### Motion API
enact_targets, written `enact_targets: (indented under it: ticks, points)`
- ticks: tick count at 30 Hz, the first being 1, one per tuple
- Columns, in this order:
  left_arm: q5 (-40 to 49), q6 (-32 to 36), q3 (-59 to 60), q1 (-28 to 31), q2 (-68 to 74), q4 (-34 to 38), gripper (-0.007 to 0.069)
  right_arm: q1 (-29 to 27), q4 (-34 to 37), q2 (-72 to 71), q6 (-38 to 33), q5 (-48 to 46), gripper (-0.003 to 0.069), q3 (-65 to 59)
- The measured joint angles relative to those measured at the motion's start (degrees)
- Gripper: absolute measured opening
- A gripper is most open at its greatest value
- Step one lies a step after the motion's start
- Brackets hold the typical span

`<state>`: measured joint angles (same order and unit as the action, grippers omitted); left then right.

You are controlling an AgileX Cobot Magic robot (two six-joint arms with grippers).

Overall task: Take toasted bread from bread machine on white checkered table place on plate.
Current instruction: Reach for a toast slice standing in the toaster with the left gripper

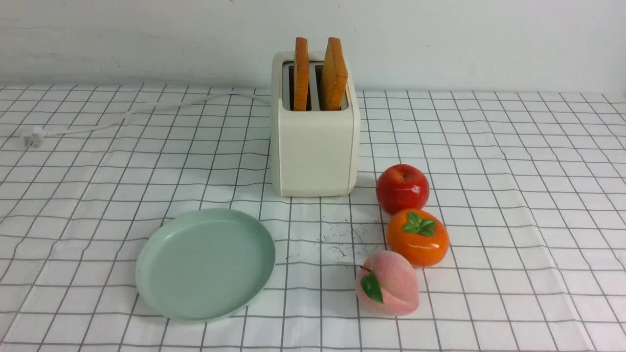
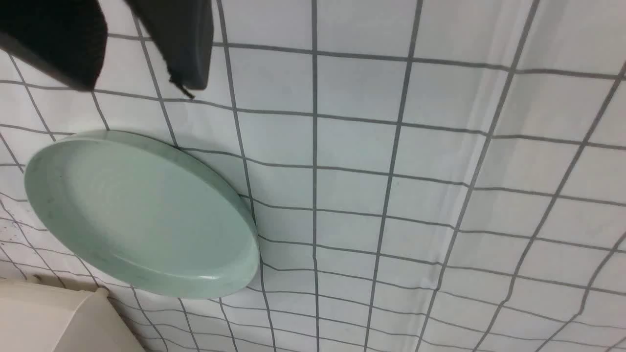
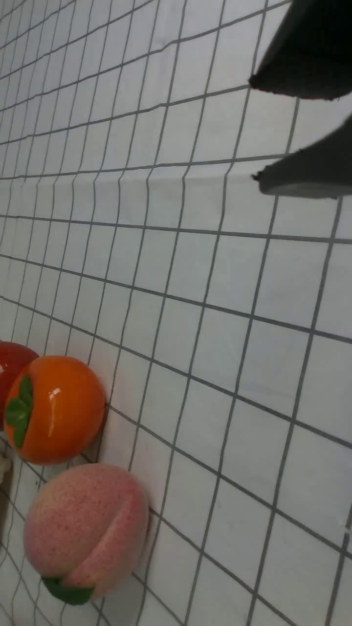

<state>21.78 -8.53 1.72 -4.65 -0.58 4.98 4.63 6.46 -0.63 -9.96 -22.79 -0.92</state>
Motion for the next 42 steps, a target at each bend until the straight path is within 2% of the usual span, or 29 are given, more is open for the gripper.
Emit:
enact_targets:
  ticks: [27,30,35,39,42]
  points:
    - [-0.7,-0.1,0.0,0.0,0.0,0.1,0.0237,0.0,0.0,0.0,0.0,0.0,0.0240,0.0]
    - [-5.7,-4.3,0.0,0.0,0.0,5.4,0.0237,0.0,0.0,0.0,0.0,0.0,0.0240,0.0]
    - [-16.1,-16.0,0.0,0.0,0.0,22.2,0.0237,0.0,0.0,0.0,0.0,0.0,0.0240,0.0]
    - [-23.5,-18.2,0.0,0.0,0.0,28.7,0.0232,0.0,0.0,0.0,0.0,0.0,0.0240,0.0]
    - [-19.7,-17.4,-3.5,0.0,0.6,31.7,0.0153,0.0,0.0,0.0,0.0,0.0,0.0240,0.0]
